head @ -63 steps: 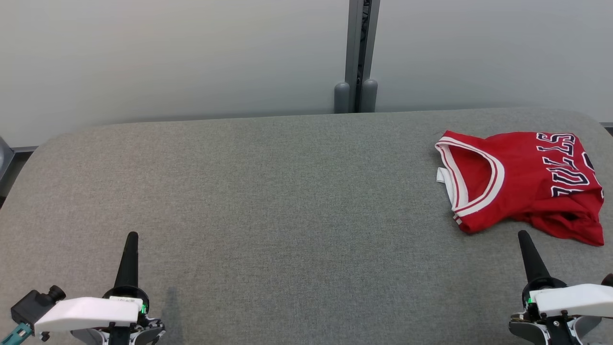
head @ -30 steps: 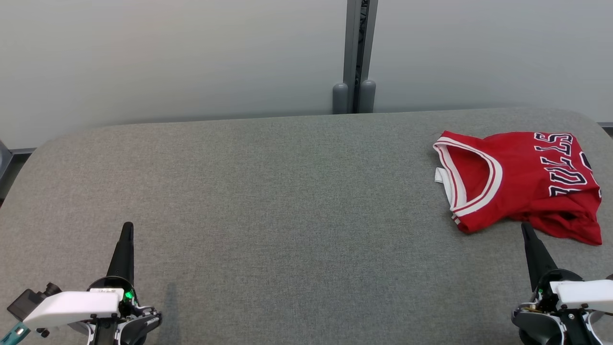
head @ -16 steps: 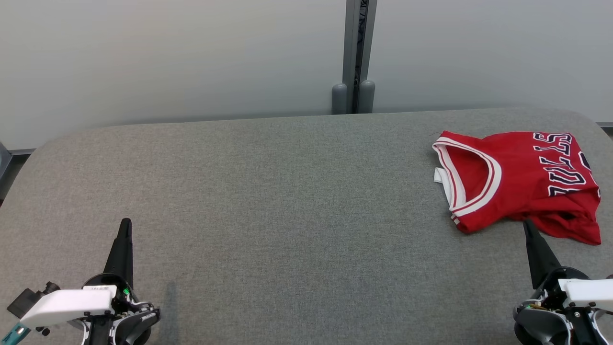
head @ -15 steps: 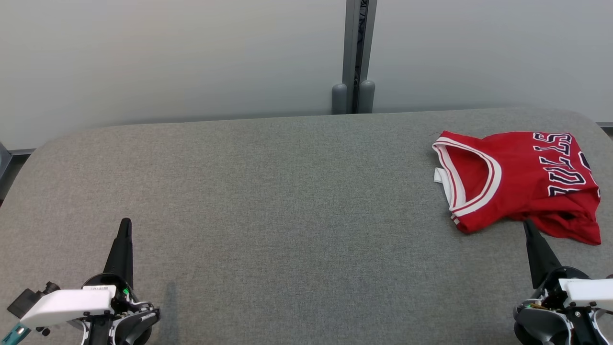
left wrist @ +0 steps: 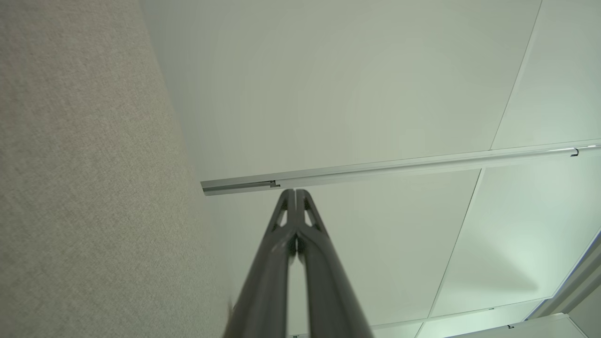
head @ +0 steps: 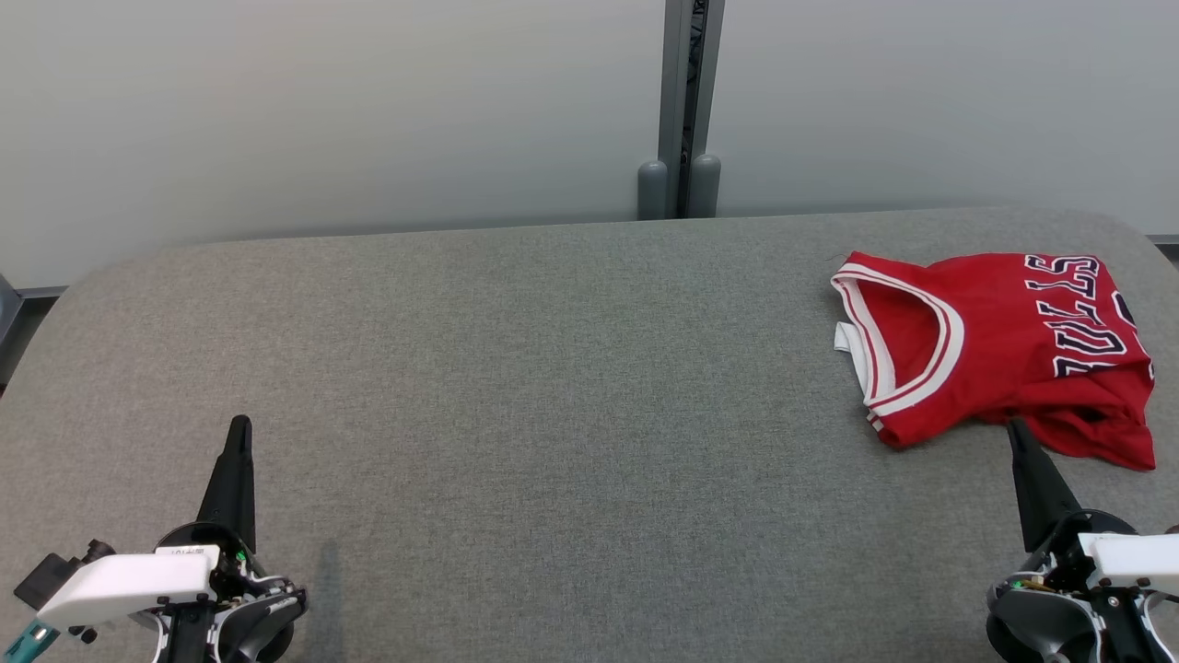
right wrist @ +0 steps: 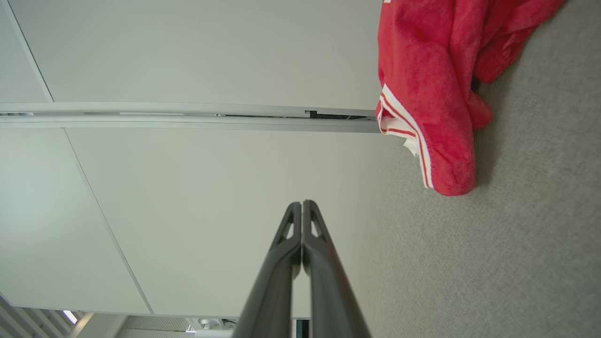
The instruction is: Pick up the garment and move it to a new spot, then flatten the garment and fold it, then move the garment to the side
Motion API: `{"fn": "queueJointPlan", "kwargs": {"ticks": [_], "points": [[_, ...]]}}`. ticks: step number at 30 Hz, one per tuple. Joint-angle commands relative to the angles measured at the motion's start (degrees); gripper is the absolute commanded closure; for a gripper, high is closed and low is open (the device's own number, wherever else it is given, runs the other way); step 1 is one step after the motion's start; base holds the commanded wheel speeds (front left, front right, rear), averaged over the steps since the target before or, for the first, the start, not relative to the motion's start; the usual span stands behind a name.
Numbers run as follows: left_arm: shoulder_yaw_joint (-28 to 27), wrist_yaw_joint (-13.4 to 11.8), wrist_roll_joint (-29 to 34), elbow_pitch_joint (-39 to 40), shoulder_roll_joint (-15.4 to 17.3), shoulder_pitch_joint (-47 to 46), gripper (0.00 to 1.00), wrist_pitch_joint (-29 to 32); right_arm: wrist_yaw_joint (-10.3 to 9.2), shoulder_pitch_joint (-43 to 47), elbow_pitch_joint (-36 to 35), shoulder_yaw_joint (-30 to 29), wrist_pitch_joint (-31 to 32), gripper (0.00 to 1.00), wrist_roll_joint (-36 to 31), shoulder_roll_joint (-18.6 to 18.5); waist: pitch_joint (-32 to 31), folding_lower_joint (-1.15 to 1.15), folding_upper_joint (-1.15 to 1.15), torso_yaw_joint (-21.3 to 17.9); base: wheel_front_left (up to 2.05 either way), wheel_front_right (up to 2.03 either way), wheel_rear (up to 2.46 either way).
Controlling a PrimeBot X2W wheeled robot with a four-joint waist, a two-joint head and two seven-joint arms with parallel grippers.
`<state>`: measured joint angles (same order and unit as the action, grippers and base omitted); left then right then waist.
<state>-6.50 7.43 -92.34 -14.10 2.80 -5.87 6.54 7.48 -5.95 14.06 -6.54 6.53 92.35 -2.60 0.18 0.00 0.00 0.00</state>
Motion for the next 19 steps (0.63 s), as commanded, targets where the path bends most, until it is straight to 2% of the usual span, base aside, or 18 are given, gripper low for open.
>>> {"fn": "queueJointPlan", "kwargs": {"ticks": [1,19], "points": [[-0.2,0.1,-0.1,0.1,0.1,-0.7,1.00,0.2,0.02,-0.5,-0.1,-0.1,0.2,1.00,0.1,-0.5,0.0,0.00,0.00,0.0,0.00,0.00,0.00],[-0.2,0.1,-0.1,0.1,0.1,-0.7,1.00,0.2,0.02,-0.5,-0.1,-0.1,0.2,1.00,0.1,-0.5,0.0,0.00,0.00,0.0,0.00,0.00,0.00]]}}
